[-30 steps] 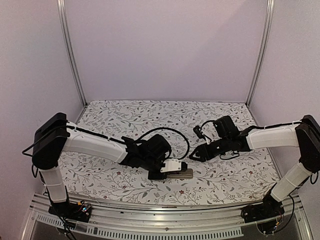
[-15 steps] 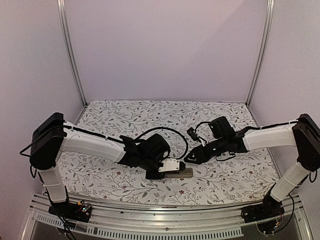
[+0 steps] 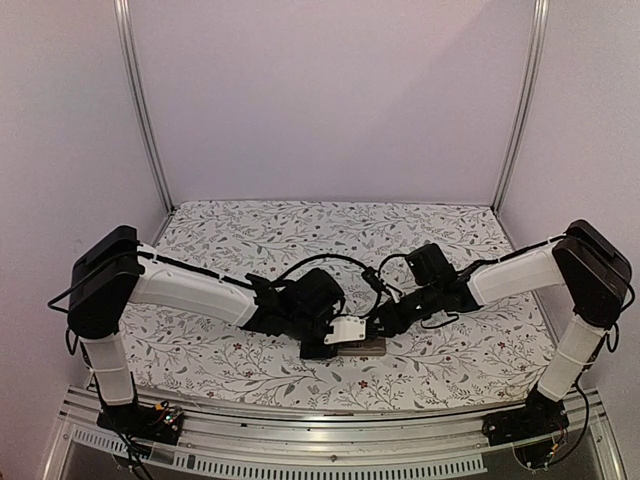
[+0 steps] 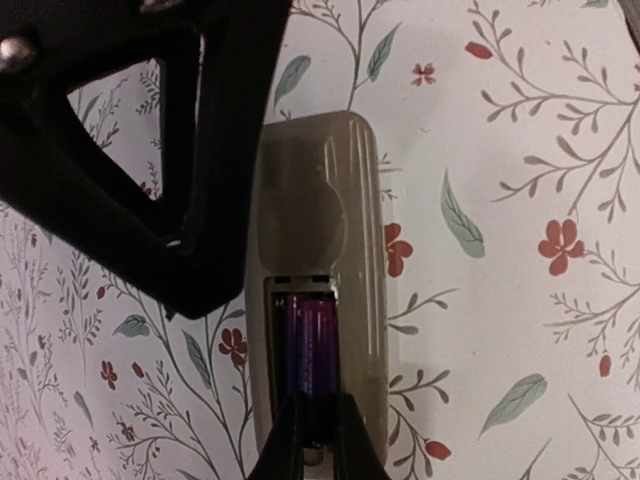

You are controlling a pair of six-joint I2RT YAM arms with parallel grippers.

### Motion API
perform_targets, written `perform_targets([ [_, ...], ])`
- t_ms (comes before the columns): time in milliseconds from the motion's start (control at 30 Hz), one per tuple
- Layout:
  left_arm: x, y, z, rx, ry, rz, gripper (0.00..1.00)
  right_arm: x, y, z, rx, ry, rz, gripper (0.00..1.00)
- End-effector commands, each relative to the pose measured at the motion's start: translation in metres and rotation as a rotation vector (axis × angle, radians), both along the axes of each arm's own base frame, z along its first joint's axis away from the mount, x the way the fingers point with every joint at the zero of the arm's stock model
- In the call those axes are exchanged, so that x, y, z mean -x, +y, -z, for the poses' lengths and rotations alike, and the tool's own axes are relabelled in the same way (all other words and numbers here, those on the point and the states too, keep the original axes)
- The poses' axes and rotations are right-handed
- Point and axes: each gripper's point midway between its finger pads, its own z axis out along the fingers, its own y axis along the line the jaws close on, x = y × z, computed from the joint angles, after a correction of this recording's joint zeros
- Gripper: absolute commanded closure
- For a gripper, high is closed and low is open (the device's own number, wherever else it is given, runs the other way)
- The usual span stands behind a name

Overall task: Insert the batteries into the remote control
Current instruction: Place the battery in the battery compartment.

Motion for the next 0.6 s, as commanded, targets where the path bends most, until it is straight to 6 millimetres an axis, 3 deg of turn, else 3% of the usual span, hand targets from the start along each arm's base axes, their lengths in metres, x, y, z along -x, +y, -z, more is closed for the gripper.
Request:
perform_targets([
  [0, 0.009, 0.003, 0.028, -0.044, 0.056, 0.017, 1.0, 0.003, 0.012, -0.001, -0.04, -0.028, -0.071, 0.56],
  [567, 0.025, 0.024, 0.054, -0.082, 0.105, 0.023, 1.0, 0.013, 0.021, 0.032, 0.035, -0.03, -0.12, 0.56],
])
